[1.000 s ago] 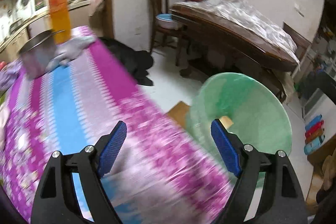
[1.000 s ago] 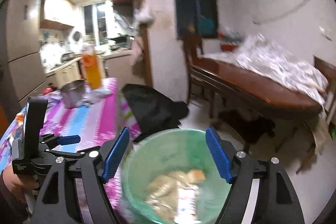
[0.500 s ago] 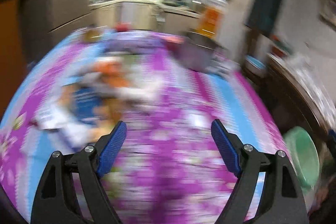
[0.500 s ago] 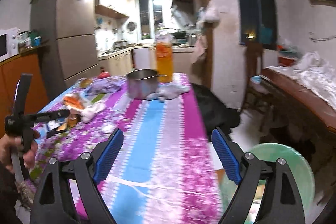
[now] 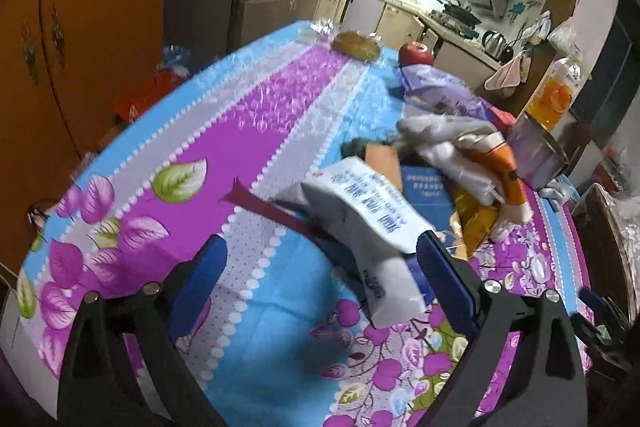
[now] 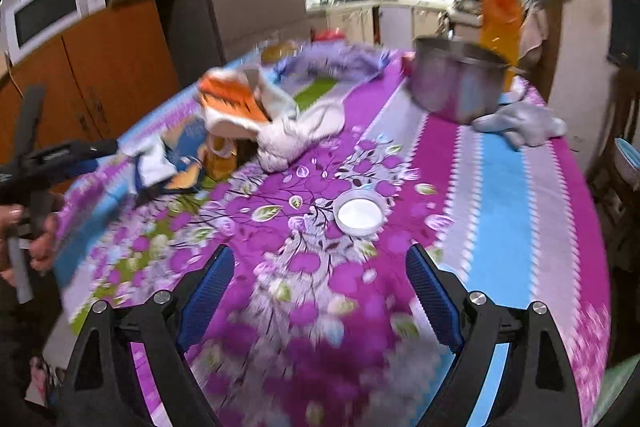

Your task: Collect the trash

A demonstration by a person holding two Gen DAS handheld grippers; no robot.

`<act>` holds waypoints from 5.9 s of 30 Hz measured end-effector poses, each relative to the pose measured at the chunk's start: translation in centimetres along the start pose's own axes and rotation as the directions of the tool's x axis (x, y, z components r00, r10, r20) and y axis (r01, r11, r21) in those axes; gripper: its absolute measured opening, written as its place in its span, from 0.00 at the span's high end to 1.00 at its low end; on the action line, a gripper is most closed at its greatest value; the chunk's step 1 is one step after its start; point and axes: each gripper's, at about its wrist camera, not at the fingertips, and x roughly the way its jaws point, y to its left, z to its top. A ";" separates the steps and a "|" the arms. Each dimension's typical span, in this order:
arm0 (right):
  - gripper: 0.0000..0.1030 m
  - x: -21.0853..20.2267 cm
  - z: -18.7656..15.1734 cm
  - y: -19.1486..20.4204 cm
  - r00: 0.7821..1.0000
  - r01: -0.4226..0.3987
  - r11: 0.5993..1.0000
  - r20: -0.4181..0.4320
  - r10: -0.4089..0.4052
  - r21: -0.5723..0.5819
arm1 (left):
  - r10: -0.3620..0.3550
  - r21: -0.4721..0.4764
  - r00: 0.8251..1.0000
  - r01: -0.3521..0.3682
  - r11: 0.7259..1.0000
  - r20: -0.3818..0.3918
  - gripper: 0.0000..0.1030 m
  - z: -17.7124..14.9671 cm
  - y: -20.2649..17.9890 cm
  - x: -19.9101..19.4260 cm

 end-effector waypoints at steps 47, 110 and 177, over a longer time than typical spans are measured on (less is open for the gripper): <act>0.61 -3.3 2.4 4.7 0.964 0.130 0.991 0.229 -0.137 0.043 | -0.005 0.275 0.981 -0.050 0.960 0.195 0.77 -3.2 -8.4 -3.7; 0.60 -34.3 -17.8 -19.2 0.701 0.569 0.614 0.067 -0.710 0.547 | -0.562 0.729 0.821 0.447 0.518 -0.104 0.77 -19.8 -45.2 -11.5; 0.27 -29.7 -23.8 -27.9 0.778 0.578 0.587 -0.165 -0.606 0.568 | -0.327 0.730 0.804 0.591 0.344 -0.496 0.30 -25.3 -53.2 -4.1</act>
